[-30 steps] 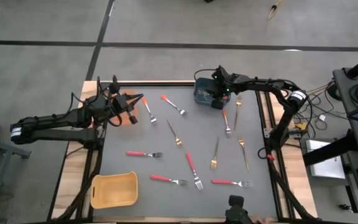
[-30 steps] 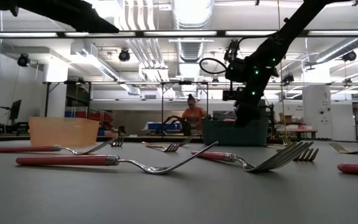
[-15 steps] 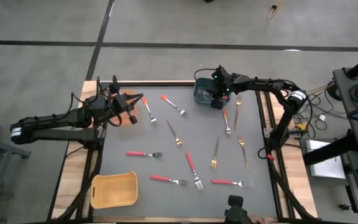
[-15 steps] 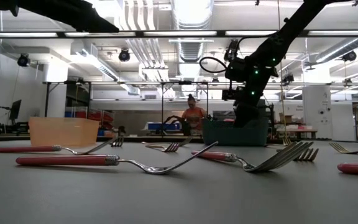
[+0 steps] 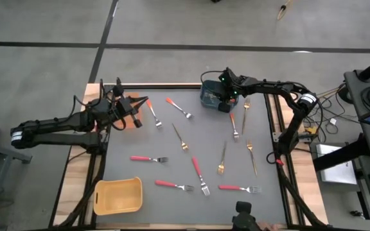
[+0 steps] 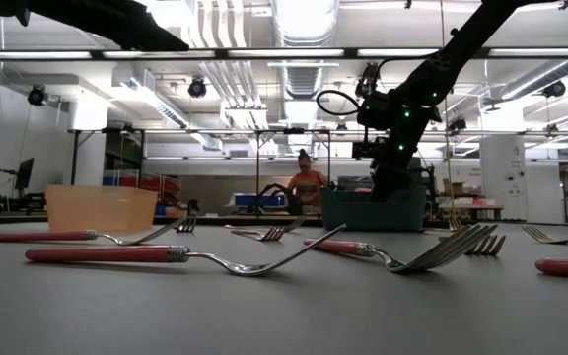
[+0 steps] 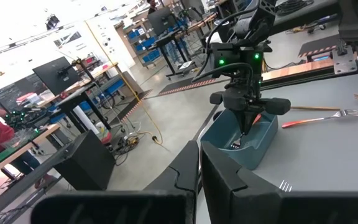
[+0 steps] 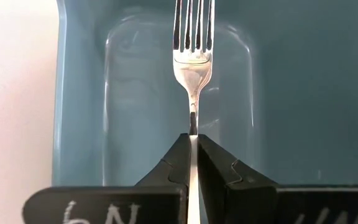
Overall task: Sort silverware by color (type)
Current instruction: Put the orange fork into the blue bin, then put the pink fork into the yellow bin
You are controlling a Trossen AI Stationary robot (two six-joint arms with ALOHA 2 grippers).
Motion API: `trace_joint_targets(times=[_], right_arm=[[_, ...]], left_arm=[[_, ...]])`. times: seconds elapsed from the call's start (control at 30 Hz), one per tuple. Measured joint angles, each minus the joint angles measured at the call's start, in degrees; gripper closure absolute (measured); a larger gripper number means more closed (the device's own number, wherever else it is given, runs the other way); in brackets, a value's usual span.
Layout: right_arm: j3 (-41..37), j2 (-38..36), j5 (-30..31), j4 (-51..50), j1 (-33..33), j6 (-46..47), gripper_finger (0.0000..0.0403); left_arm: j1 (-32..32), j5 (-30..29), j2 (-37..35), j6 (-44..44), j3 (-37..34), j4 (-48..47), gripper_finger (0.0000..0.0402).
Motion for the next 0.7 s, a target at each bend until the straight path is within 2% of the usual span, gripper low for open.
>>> trace_joint_targets(times=[0.47,0.6,0.7], right_arm=[[0.0,0.0,0.2,0.0,0.0,1.6,0.0341],[0.6,-0.1,0.1,-0.6,0.0,2.4,0.0337],[2.5,-0.7,-0.1,-0.5,0.1,6.4,0.0341]], left_arm=[[0.0,0.0,0.0,0.4,0.0,0.0,0.0402],[0.0,0.0,0.0,0.4,0.0,0.0,0.0402],[0.0,0.0,0.0,0.2,0.0,0.0,0.0402]])
